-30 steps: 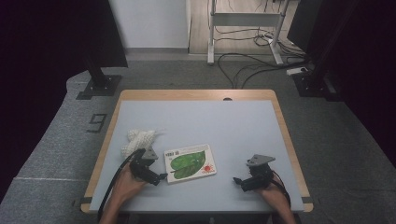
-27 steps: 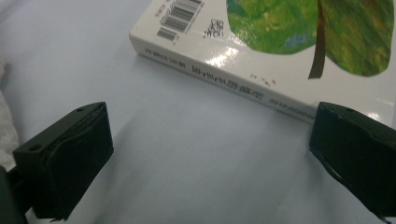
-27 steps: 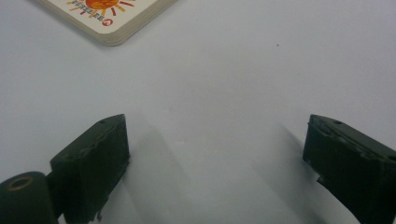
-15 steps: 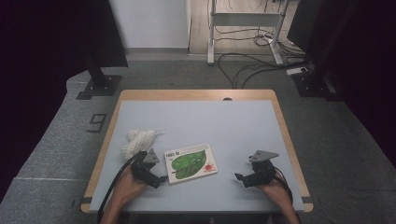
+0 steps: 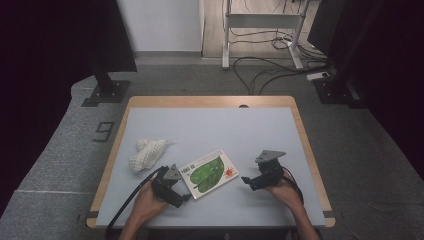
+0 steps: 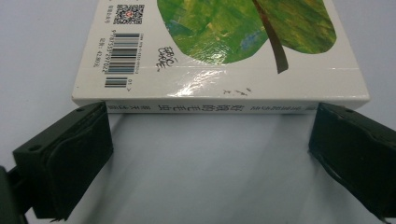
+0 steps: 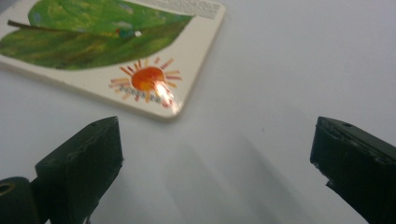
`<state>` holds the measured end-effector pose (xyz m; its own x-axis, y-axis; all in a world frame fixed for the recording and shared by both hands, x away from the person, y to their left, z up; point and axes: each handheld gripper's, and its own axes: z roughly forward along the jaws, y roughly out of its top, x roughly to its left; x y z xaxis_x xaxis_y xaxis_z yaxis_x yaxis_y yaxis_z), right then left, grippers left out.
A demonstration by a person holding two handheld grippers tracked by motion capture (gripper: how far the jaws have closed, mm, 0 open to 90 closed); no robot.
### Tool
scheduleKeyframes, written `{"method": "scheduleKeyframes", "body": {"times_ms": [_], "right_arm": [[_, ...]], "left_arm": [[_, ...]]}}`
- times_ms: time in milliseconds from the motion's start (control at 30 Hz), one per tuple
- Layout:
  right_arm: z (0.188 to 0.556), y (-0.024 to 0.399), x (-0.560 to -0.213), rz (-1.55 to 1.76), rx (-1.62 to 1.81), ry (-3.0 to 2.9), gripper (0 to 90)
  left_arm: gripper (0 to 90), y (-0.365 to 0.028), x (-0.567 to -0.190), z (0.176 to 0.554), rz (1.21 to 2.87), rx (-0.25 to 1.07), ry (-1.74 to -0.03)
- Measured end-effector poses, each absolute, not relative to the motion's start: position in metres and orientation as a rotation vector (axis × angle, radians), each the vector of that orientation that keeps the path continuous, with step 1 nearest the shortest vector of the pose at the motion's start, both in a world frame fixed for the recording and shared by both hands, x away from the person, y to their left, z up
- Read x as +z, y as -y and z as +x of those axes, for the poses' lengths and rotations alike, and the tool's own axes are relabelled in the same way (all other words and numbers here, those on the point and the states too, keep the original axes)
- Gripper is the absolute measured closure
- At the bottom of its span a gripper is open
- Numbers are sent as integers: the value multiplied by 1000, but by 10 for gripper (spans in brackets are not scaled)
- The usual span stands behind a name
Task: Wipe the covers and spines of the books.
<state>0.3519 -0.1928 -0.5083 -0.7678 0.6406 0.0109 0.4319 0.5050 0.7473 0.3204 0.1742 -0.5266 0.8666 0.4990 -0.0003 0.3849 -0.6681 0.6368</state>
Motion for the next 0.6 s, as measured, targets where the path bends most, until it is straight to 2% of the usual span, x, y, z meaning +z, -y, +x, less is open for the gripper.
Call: {"method": "scheduleKeyframes", "body": {"times_ms": [600], "right_arm": [[398, 126, -511, 837, 1119, -2605, 20]], "left_arm": [[0, -173, -529, 318, 2354, 238, -658]]}}
